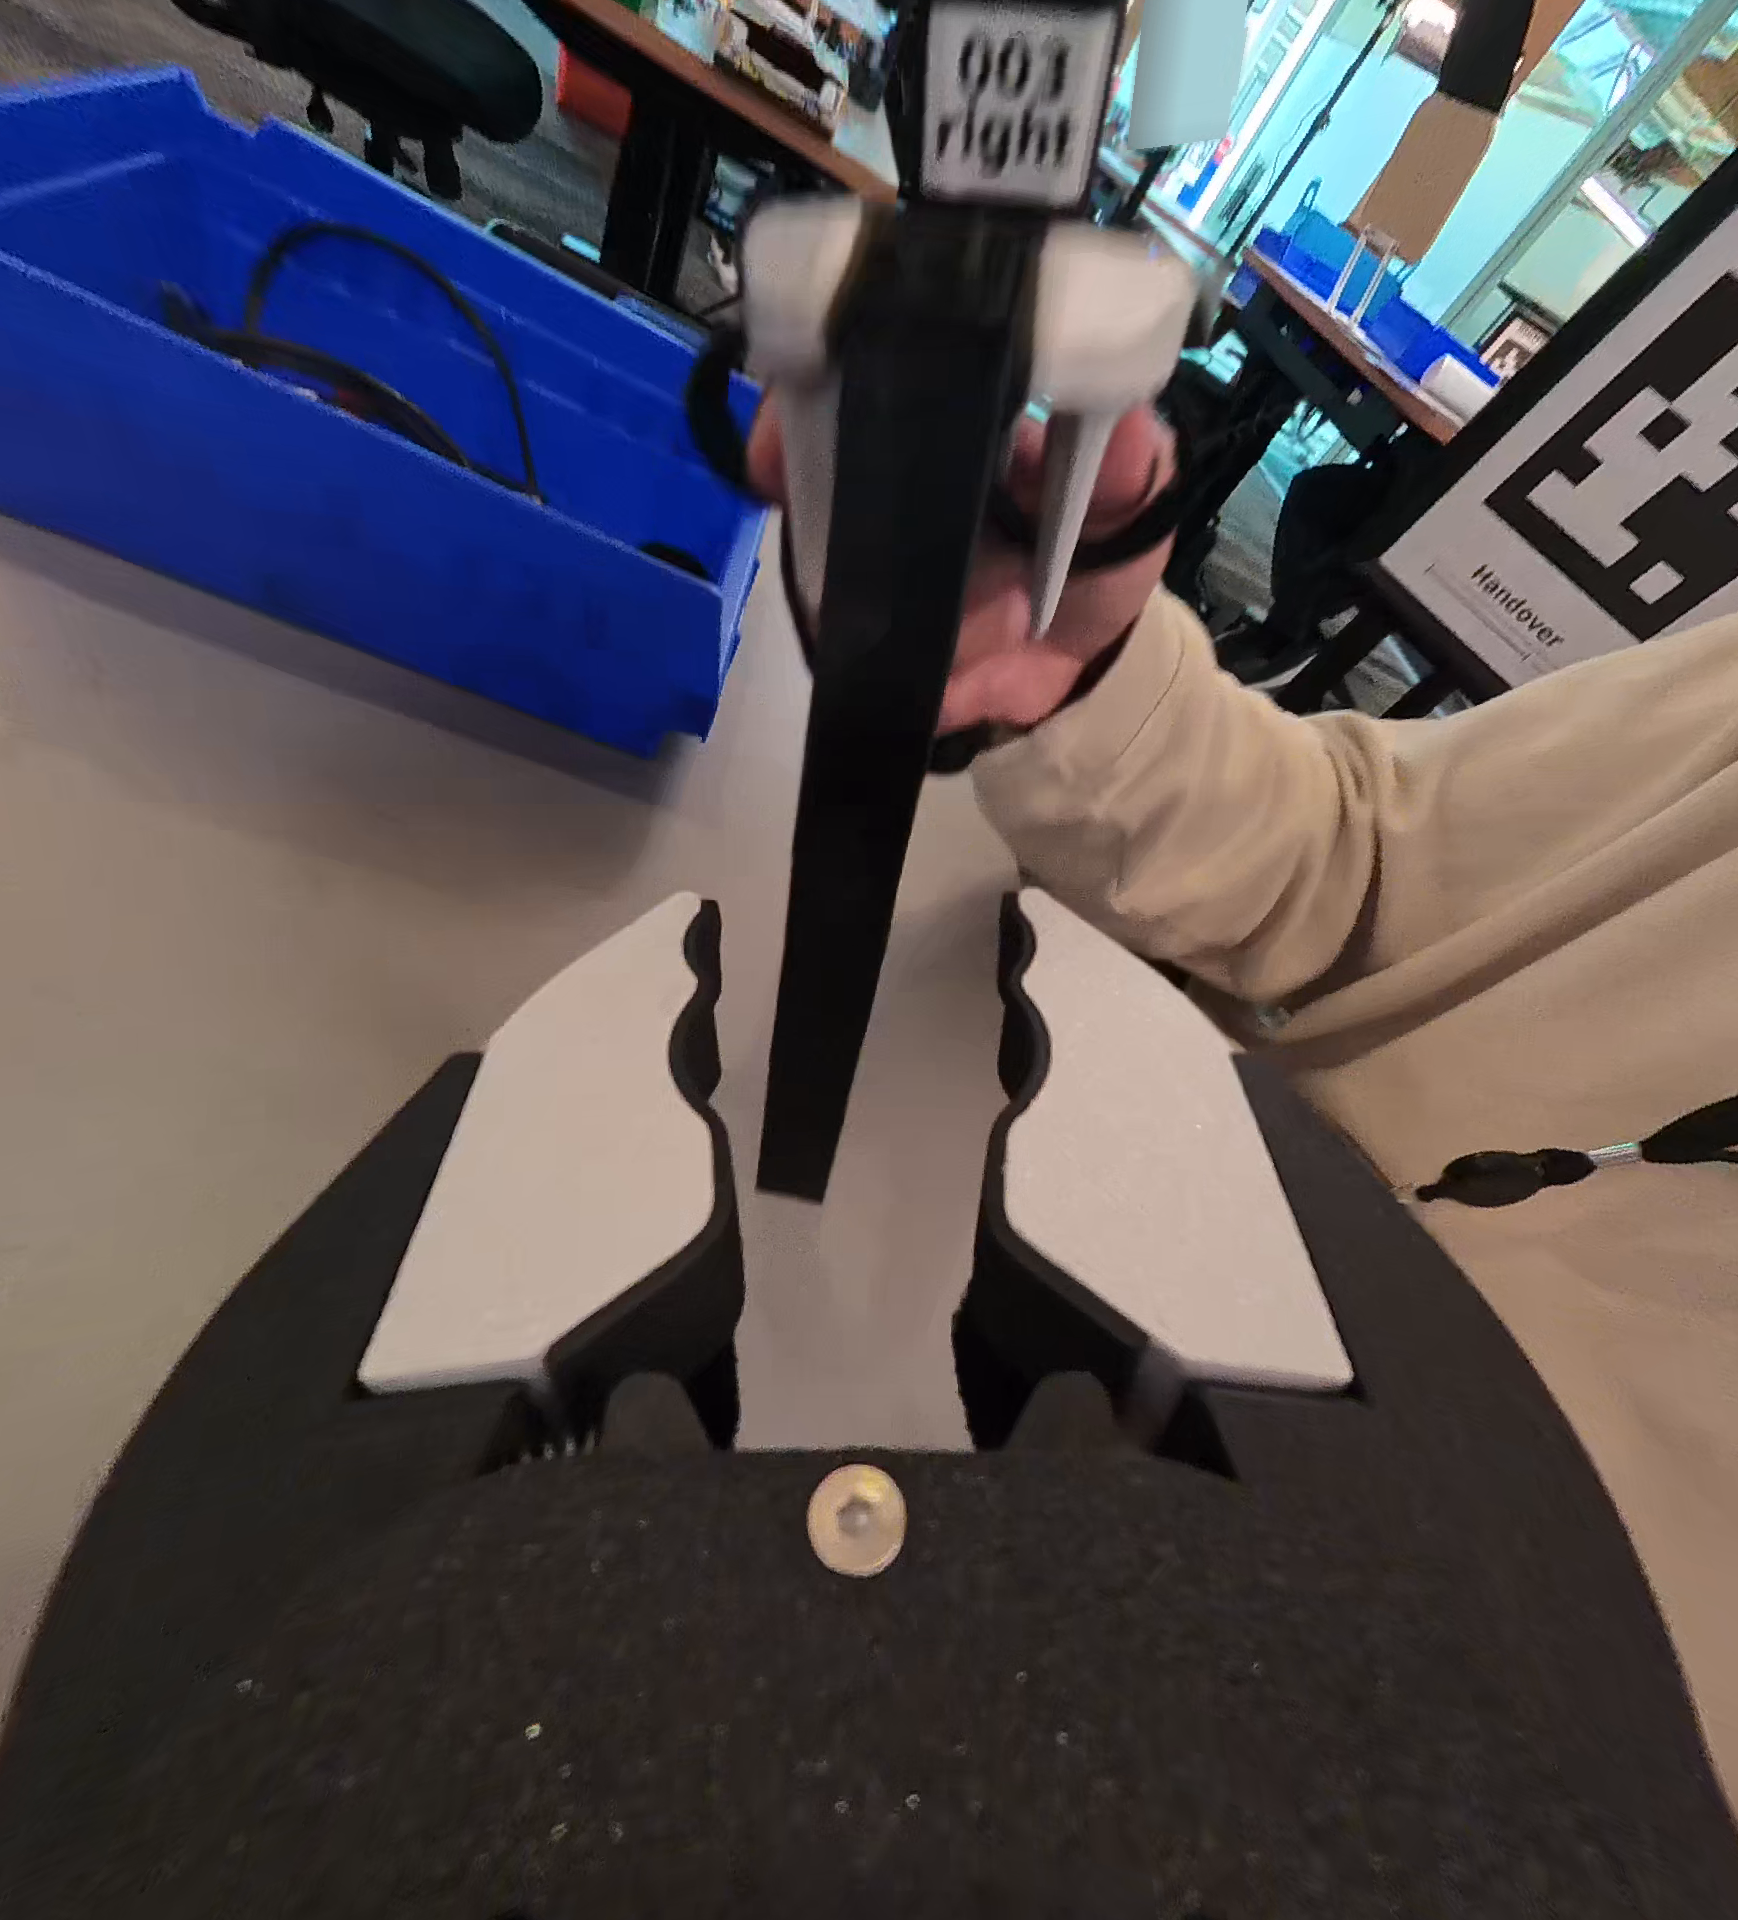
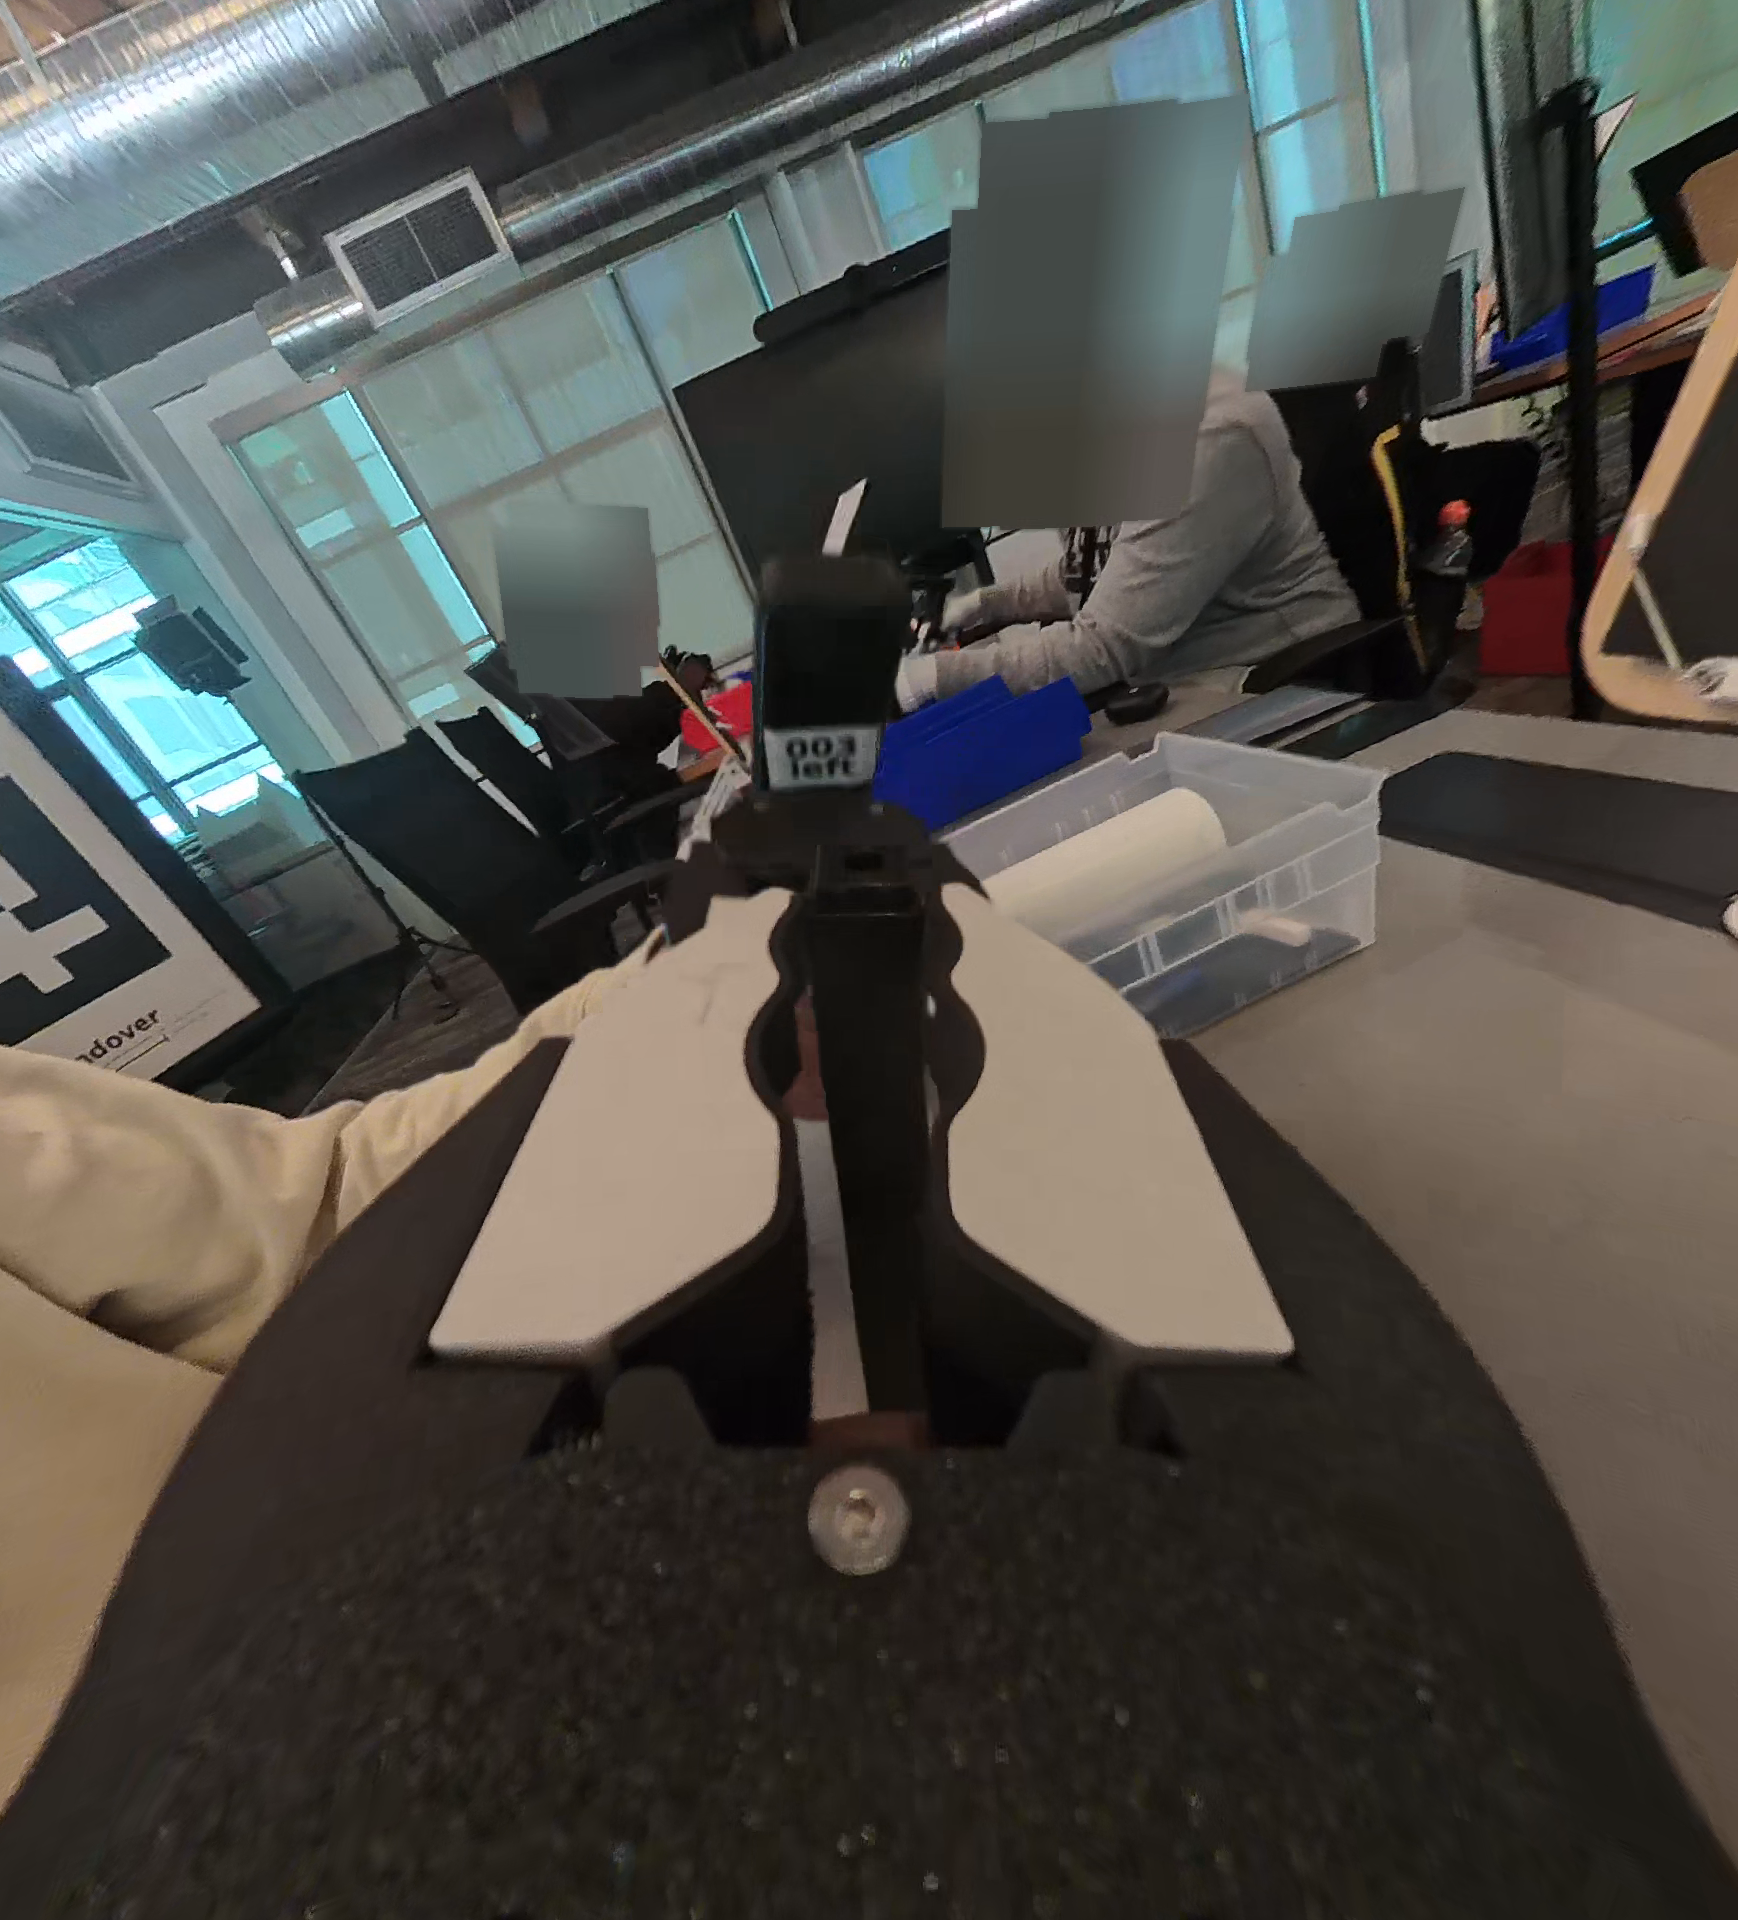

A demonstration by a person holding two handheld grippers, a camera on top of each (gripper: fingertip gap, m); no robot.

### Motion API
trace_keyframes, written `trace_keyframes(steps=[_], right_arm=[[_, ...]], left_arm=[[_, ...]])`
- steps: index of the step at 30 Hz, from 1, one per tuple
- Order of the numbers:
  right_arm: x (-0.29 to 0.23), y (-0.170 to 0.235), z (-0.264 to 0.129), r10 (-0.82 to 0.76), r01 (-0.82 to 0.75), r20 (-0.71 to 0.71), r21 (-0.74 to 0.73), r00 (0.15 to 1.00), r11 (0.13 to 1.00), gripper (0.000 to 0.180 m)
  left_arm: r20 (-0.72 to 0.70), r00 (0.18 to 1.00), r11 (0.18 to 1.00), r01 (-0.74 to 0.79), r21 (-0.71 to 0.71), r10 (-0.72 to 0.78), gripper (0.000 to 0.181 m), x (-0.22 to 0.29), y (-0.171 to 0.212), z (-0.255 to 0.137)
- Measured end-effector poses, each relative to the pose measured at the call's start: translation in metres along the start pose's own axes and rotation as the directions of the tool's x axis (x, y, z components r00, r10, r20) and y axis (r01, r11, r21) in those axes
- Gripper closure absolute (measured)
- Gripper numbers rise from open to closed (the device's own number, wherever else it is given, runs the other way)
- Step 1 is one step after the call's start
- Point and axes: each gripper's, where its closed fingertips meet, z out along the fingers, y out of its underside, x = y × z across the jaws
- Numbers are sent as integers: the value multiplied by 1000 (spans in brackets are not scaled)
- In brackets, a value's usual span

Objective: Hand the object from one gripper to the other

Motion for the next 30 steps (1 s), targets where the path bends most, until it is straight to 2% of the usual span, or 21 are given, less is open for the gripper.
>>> trace_keyframes(steps=[3,6,15,17,25,27,29,30], right_arm=[[-3,-23,-13,-7,8,-15,54,1000,998,159],[-9,-41,-23,-11,11,-8,111,1000,994,159],[-11,-71,-47,-27,37,-47,215,999,976,159],[-13,-72,-49,-25,34,-43,218,999,975,159],[-11,-75,-51,-19,30,-43,255,999,966,159],[-12,-74,-50,-55,71,-70,240,996,968,150],[-5,-64,-47,-113,134,-142,150,983,980,130],[-2,-57,-46,-157,174,-173,84,972,981,128]], left_arm=[[-9,1000,1000,-3,-25,3,130,-4,11,13],[-49,999,1000,3,23,-1,118,-2,10,27],[-85,996,1000,11,-21,-13,134,-6,32,52],[-89,996,1000,-9,-2,9,155,-5,30,54],[-72,994,996,-85,19,86,159,-1,28,54],[-63,993,995,-95,38,97,159,-2,25,50],[-44,995,995,-93,36,95,159,-6,23,44],[-29,995,995,-96,17,97,159,-8,23,38]])
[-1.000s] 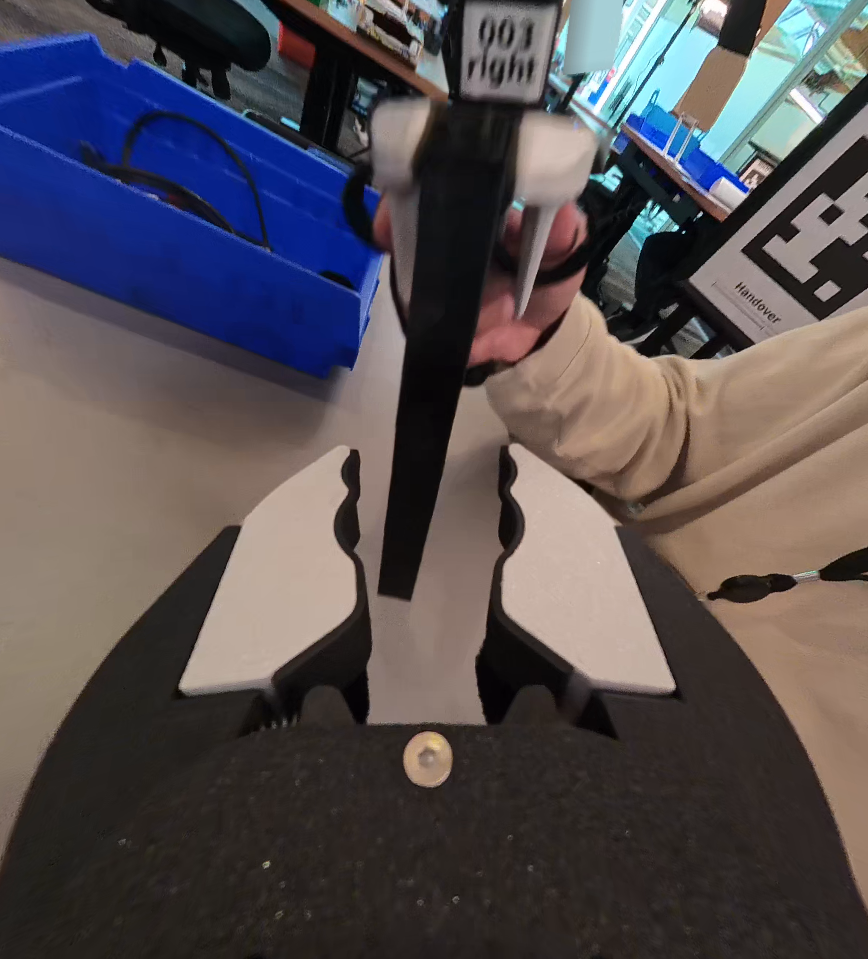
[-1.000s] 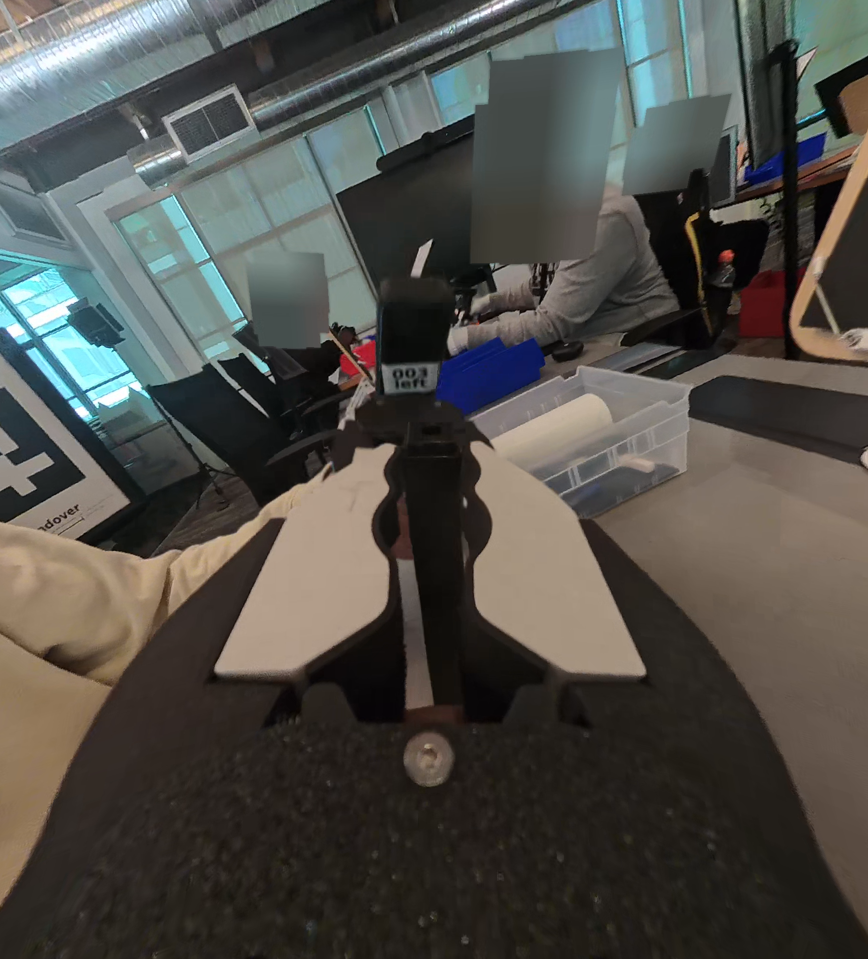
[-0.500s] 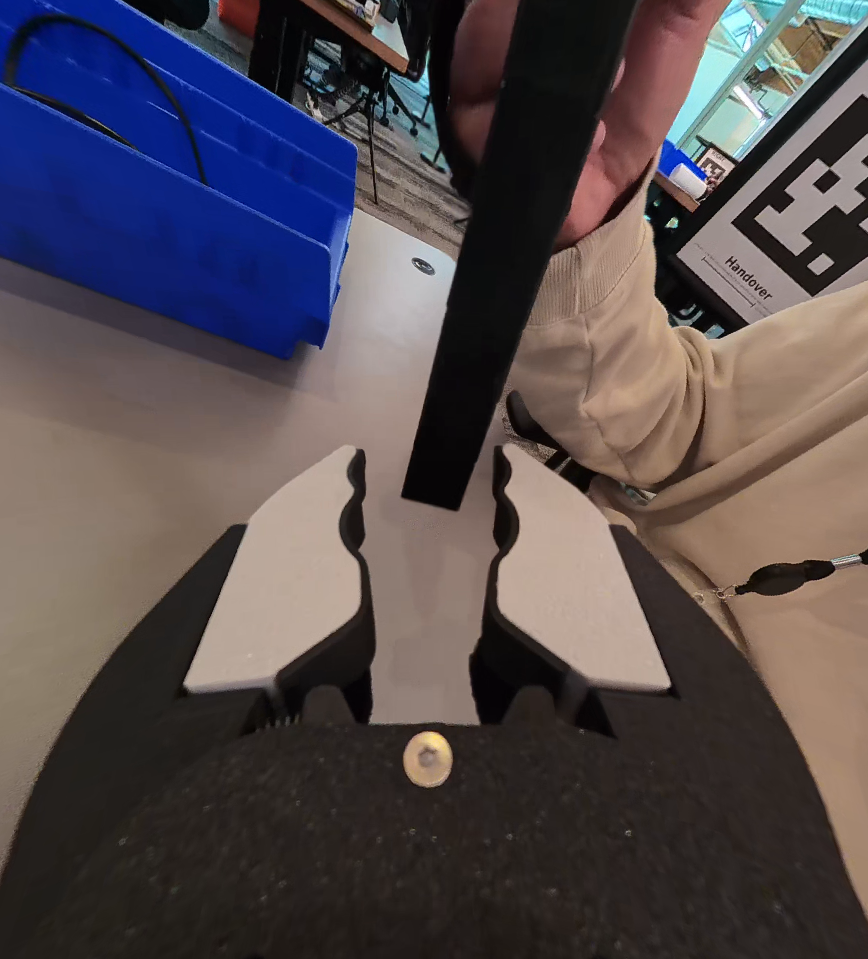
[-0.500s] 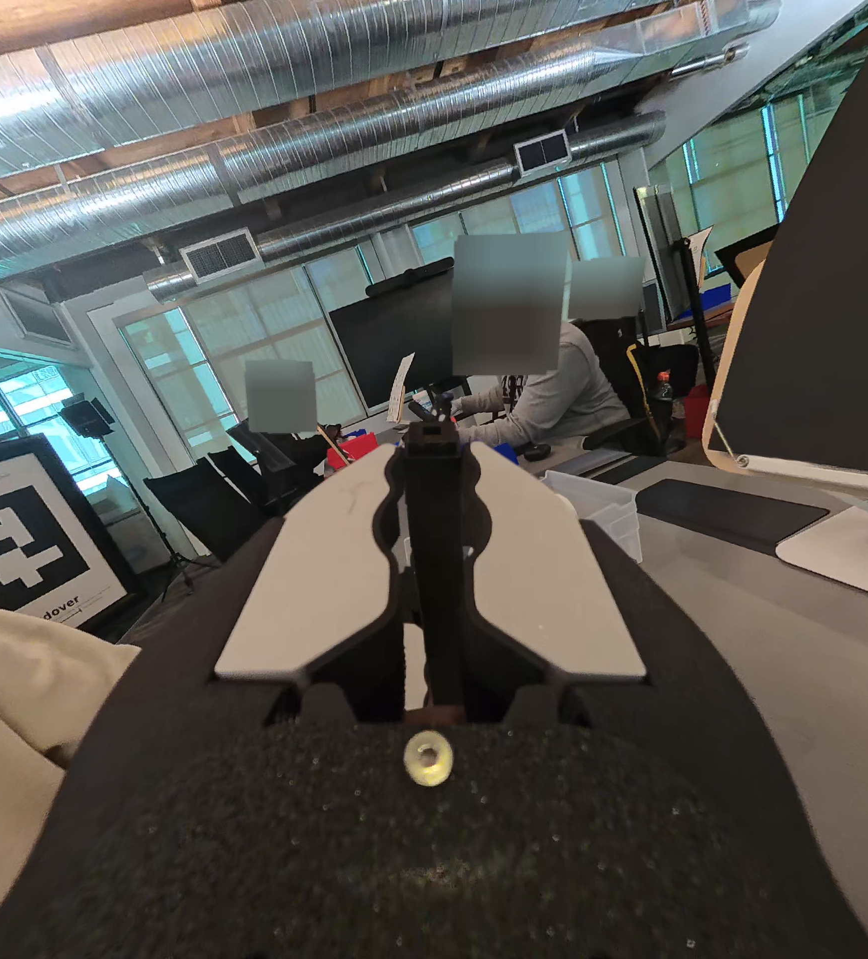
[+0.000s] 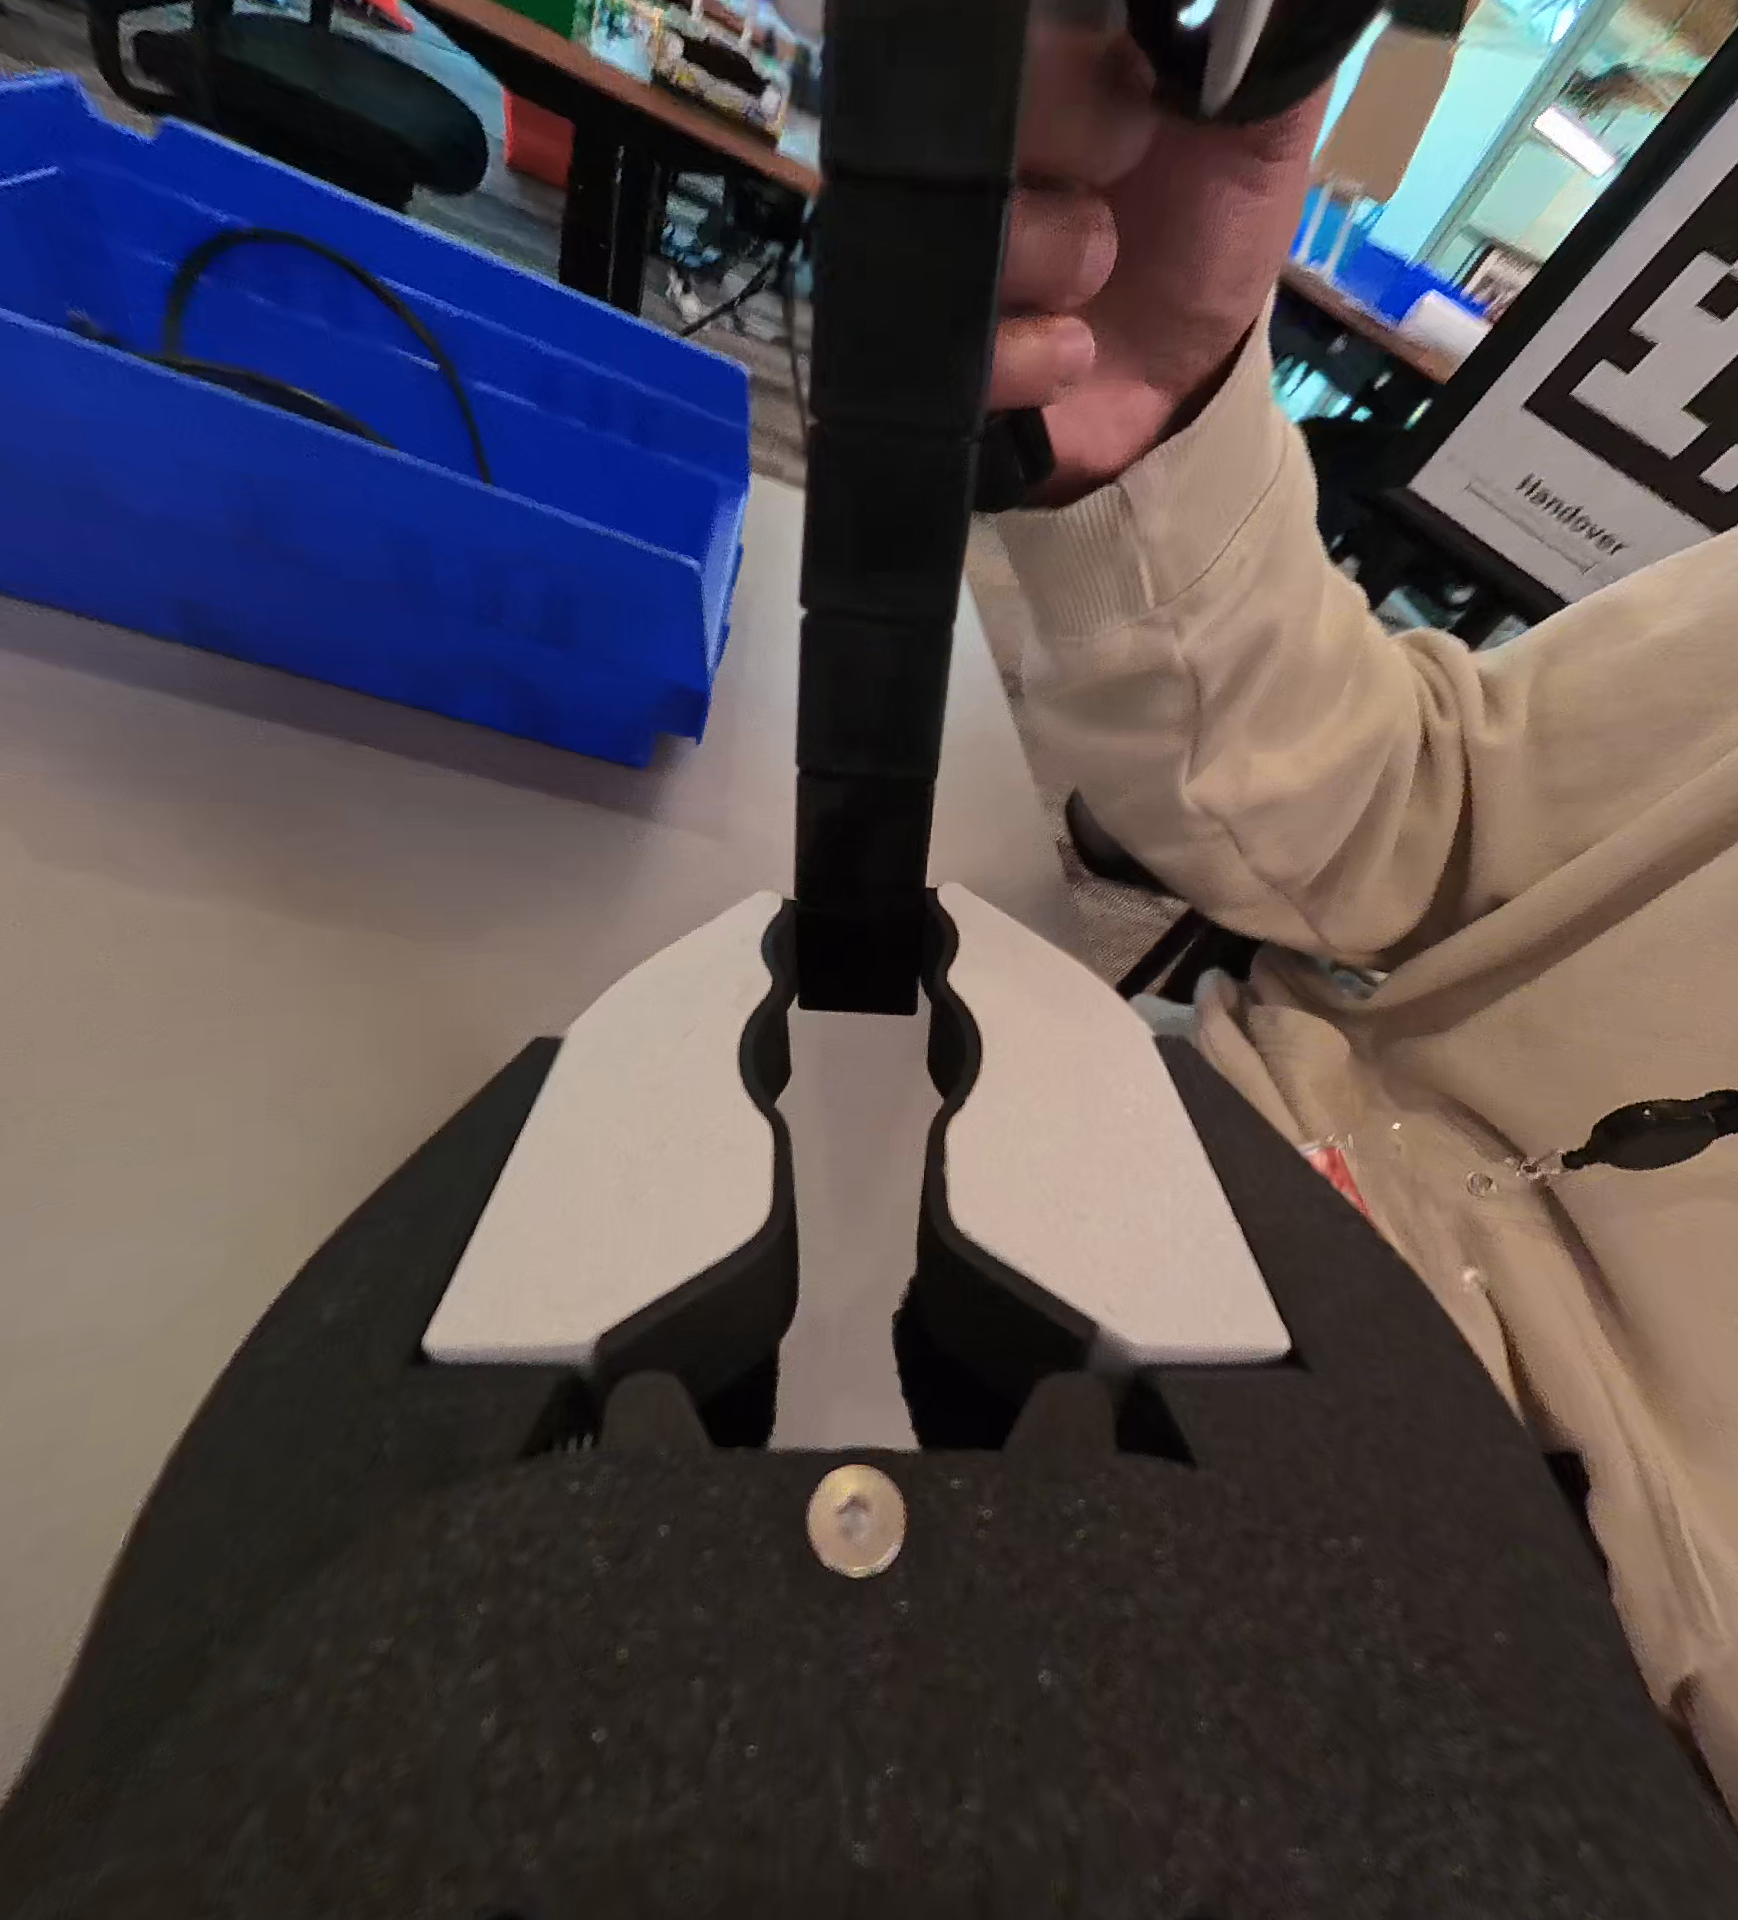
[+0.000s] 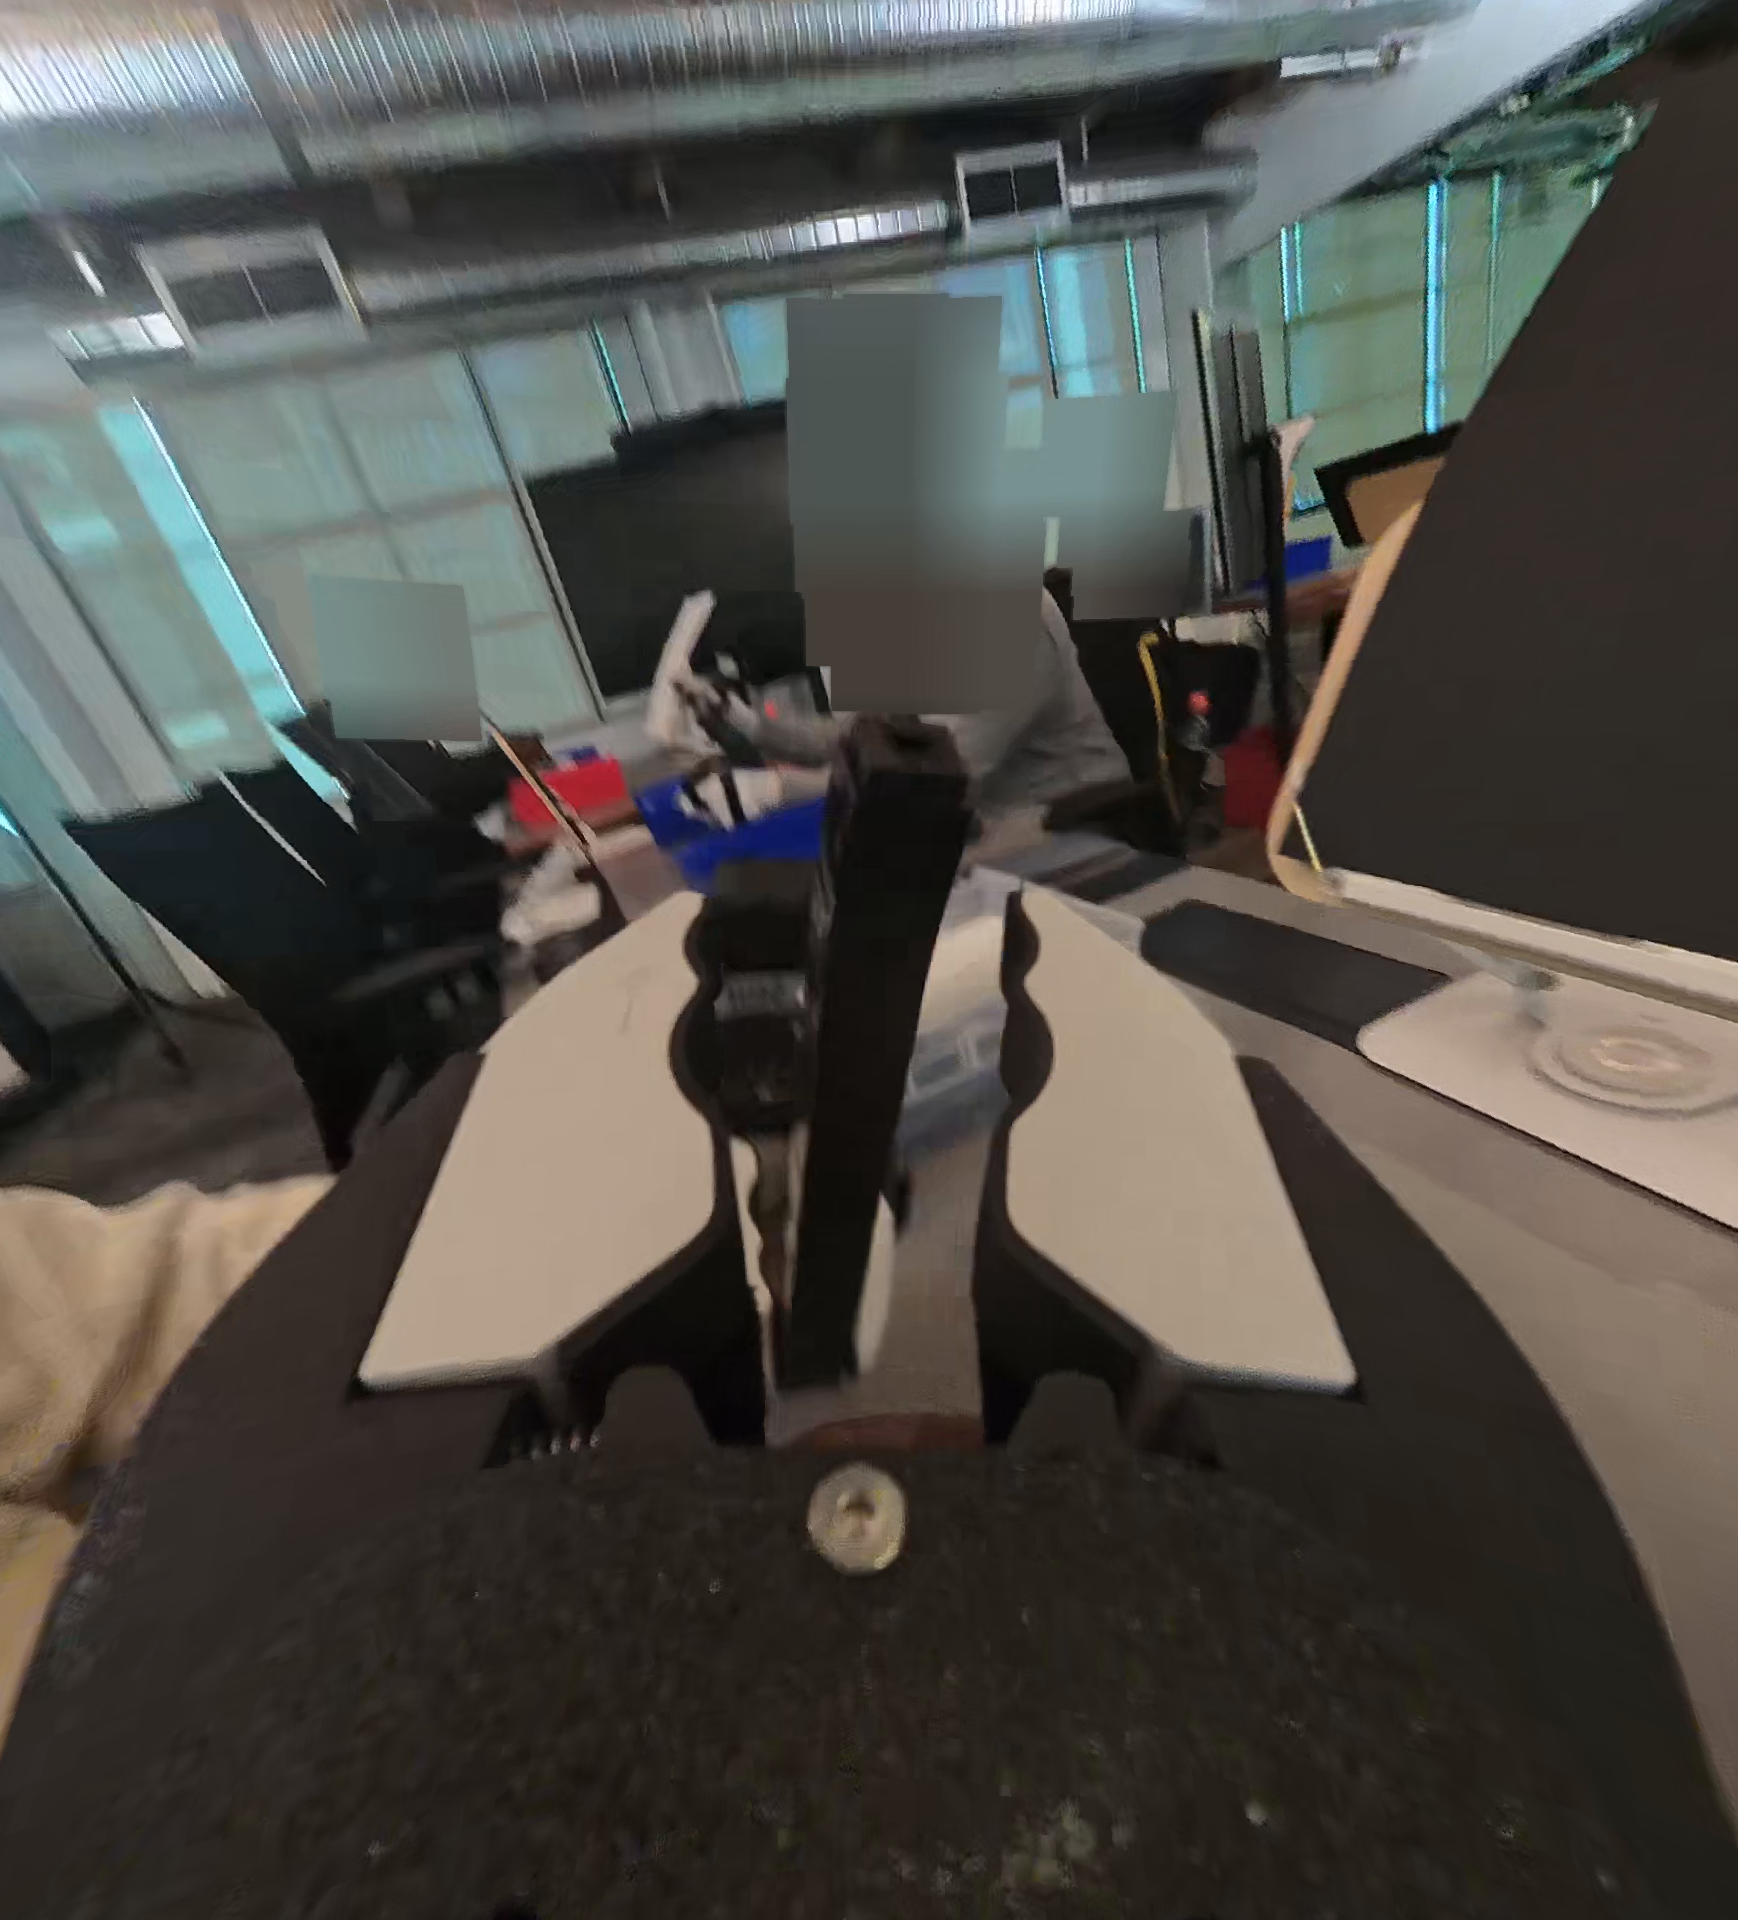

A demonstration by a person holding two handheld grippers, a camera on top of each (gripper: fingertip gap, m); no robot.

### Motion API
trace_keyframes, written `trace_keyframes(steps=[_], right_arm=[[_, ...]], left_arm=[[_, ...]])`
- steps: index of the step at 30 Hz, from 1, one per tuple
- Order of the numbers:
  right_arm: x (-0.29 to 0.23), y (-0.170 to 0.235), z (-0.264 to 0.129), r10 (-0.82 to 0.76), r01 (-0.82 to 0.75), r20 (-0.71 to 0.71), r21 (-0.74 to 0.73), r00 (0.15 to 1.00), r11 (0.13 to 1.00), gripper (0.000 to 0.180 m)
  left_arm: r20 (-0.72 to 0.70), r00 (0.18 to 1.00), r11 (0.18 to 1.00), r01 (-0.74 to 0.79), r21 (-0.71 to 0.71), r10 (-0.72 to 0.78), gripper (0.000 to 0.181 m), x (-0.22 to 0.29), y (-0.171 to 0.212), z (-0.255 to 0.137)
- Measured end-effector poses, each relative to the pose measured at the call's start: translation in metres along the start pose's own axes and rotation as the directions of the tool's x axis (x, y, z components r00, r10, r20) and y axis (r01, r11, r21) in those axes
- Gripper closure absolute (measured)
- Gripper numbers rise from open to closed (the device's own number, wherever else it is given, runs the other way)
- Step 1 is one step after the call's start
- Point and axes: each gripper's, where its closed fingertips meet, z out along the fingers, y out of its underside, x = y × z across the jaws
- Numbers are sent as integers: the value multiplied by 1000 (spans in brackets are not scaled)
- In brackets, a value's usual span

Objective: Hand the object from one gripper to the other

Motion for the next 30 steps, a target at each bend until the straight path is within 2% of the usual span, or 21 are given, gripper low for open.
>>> trace_keyframes(steps=[4,7,11,13,15,18,21,25,27,28,30], right_arm=[[3,35,-9,-193,182,-11,-278,981,943,129],[14,45,-24,-320,276,-47,-396,946,876,129],[19,49,-40,-390,297,-78,-519,917,802,131],[10,48,-41,-462,336,-70,-592,884,733,129],[-8,49,-29,-538,409,-1,-648,843,642,130],[-28,67,3,-622,525,167,-722,765,451,129],[-22,86,34,-637,569,307,-782,707,255,128],[8,126,52,-539,551,451,-834,712,30,130],[20,145,55,-483,539,487,-842,728,-36,136],[20,153,55,-446,542,505,-839,739,-51,154],[23,163,56,-418,540,515,-839,748,-69,156]], left_arm=[[120,991,992,-53,-111,66,159,-9,0,-35],[226,964,972,-90,-219,140,159,-14,1,-64],[378,897,924,-80,-374,230,159,-27,10,-96],[422,867,901,-67,-429,266,159,-30,13,-107],[435,855,891,-66,-448,282,159,-30,13,-110],[455,835,867,-50,-496,309,159,-36,19,-113],[462,823,840,-34,-541,330,159,-41,27,-112],[446,830,827,-32,-562,335,159,-42,33,-105],[438,836,825,-29,-565,330,159,-42,36,-102],[441,833,823,-28,-568,333,159,-43,37,-102],[450,829,821,-19,-571,332,159,-45,41,-104]])
